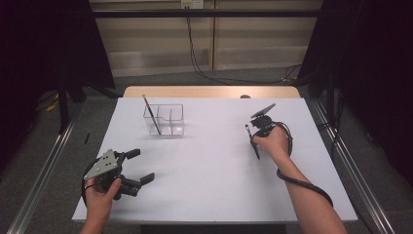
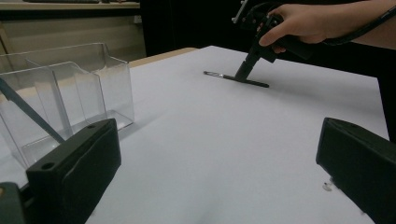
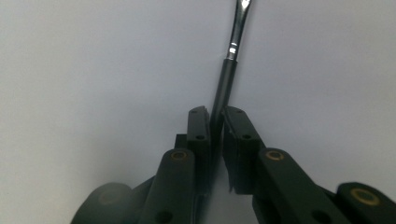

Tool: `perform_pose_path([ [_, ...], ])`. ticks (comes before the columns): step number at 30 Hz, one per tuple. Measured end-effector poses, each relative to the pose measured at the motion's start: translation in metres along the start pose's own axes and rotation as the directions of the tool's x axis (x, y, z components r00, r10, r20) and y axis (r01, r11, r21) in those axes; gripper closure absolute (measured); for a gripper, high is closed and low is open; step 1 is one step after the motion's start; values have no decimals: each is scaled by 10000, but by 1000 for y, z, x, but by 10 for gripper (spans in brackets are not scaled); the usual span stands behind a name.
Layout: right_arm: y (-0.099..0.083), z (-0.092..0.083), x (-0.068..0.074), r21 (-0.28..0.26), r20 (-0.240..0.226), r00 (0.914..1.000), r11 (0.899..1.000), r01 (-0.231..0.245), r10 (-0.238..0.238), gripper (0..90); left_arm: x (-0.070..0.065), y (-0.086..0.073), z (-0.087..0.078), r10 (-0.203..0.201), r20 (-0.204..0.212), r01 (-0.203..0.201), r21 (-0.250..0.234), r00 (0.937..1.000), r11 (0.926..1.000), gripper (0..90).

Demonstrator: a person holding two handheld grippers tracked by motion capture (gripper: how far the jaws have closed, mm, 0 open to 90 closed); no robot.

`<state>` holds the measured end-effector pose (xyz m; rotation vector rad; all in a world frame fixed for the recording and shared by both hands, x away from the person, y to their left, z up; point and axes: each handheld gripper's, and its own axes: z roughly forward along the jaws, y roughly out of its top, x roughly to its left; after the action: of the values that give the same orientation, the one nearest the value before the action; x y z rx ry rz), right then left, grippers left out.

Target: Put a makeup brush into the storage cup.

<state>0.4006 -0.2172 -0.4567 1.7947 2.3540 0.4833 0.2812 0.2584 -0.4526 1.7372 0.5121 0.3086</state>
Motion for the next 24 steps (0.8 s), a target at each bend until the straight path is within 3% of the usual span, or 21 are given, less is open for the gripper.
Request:
perform_pose_path([
  [5, 2, 0, -4, 247, -160, 9992, 9990, -359, 363, 833, 1, -1, 0, -26, -14, 26, 5, 10000, 10000, 0],
  [13, 9, 2, 2, 703, 147, 9998, 9974, 156, -167, 818, 1, -1, 1, -83, 7, 83, 50, 10000, 10000, 0],
  [24, 9, 2, 2, 719, 168, 9990, 9966, 393, -406, 848, 1, -1, 1, -59, 3, 59, 56, 10000, 10000, 0],
])
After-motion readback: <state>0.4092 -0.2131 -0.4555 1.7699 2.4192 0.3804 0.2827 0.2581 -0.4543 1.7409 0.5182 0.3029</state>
